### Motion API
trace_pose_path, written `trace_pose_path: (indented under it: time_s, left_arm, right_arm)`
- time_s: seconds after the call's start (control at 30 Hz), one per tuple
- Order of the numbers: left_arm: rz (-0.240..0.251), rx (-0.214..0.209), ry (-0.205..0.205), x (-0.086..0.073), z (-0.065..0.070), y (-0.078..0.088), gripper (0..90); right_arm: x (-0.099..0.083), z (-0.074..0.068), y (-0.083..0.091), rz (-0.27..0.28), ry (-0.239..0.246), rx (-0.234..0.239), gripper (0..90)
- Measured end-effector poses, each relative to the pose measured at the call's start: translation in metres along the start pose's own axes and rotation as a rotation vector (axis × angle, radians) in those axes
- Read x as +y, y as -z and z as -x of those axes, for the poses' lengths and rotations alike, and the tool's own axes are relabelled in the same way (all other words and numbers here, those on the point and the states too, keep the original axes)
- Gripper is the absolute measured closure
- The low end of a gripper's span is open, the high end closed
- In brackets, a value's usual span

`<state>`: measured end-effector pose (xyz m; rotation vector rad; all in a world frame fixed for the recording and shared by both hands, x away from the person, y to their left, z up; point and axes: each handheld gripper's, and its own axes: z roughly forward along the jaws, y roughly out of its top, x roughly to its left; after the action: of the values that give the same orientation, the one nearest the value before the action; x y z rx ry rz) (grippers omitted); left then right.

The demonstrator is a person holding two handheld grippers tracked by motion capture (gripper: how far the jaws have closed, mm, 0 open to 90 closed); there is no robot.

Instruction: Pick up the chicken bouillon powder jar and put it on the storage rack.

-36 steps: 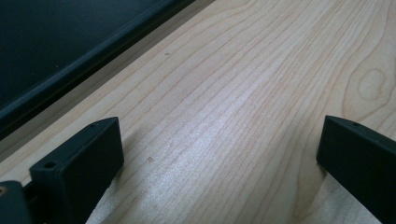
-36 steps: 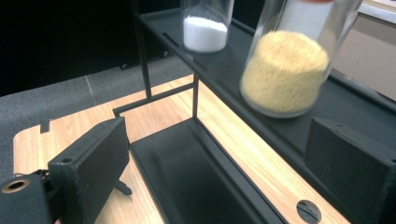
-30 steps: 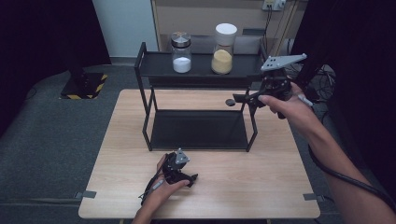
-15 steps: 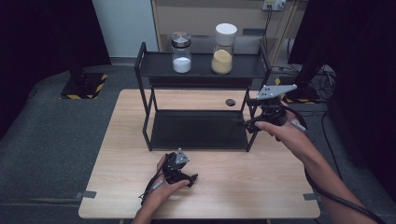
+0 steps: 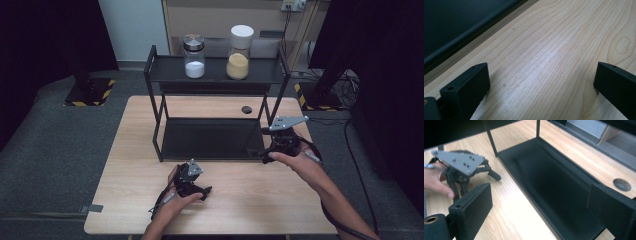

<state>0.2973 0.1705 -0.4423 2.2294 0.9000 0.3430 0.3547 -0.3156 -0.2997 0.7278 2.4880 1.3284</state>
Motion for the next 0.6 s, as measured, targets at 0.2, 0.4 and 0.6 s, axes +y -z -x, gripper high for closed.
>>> trace_pose_path:
  time_s: [0.2, 0.4, 0.6]
  left_arm:
    - [0.000, 0.000, 0.000, 0.000, 0.000, 0.000, 0.0]
    - [0.000, 0.000, 0.000, 0.000, 0.000, 0.000, 0.0]
    - [0.000, 0.000, 0.000, 0.000, 0.000, 0.000, 0.0]
  right_arm:
    - [-0.017, -0.007, -0.011, -0.020, 0.002, 0.001, 6.9]
    - [-0.033, -0.014, -0.018, -0.033, 0.000, 0.001, 6.9]
    - [-0.050, -0.019, -0.023, -0.038, -0.002, -0.007, 6.6]
